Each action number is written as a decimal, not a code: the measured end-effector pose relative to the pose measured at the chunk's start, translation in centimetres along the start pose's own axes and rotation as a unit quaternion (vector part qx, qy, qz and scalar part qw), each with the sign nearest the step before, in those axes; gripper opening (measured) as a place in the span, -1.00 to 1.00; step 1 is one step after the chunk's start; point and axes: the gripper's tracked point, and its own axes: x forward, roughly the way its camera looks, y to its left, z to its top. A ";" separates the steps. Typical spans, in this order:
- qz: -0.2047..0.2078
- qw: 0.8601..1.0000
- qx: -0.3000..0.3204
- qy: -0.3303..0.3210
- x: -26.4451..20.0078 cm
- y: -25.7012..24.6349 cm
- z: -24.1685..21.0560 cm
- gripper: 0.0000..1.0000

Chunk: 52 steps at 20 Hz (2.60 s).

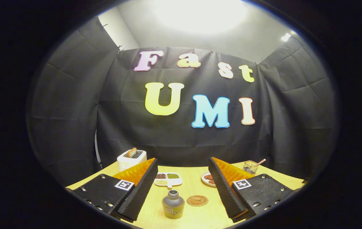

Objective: Take the bottle from table, then pour the juice into the cup, finally place the bottle on the coaster

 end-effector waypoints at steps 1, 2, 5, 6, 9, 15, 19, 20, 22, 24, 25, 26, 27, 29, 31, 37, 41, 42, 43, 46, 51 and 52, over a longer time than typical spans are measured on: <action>-0.001 1.000 0.000 0.001 0.2 -0.1 -0.6 0.96; -0.002 1.000 0.002 0.001 0.4 -0.2 -1.3 0.96; 0.001 1.000 0.004 0.004 1.0 -0.3 -3.7 0.96; -0.003 1.000 0.000 0.011 1.2 -0.5 -5.0 0.96; 0.002 1.000 -0.003 0.025 1.9 -0.1 -8.1 0.95; 0.026 0.999 0.016 0.030 3.1 1.2 -12.1 0.95; 0.035 0.999 0.012 0.038 4.0 2.2 -14.6 0.94; 0.038 0.998 0.012 0.039 4.2 2.5 -15.3 0.95; 0.039 0.998 0.009 0.045 4.6 2.7 -16.7 0.90; 0.035 0.998 0.005 0.048 5.0 2.7 -17.8 0.88; 0.034 0.998 0.005 0.054 5.2 2.7 -18.5 0.88; 0.035 0.998 0.006 0.059 5.5 2.8 -19.2 0.88; 0.041 0.997 0.011 0.065 5.6 3.1 -19.6 0.88; 0.048 0.997 0.014 0.067 5.7 3.6 -20.1 0.83; 0.049 0.997 0.009 0.062 5.5 3.6 -19.8 0.73; 0.024 0.998 0.017 0.060 5.7 2.1 -19.0 0.52; 0.013 0.997 0.062 0.033 6.0 -0.1 -15.9 0.52; 0.011 0.996 0.079 0.028 6.4 -0.8 -15.4 0.51; 0.004 0.995 0.096 0.027 6.7 -1.6 -15.0 0.51; -0.021 0.988 0.149 0.034 7.6 -4.1 -15.0 0.51; 0.000 0.952 0.303 0.035 8.9 -5.0 -14.5 0.51; 0.003 0.944 0.329 0.033 8.9 -5.2 -14.4 0.51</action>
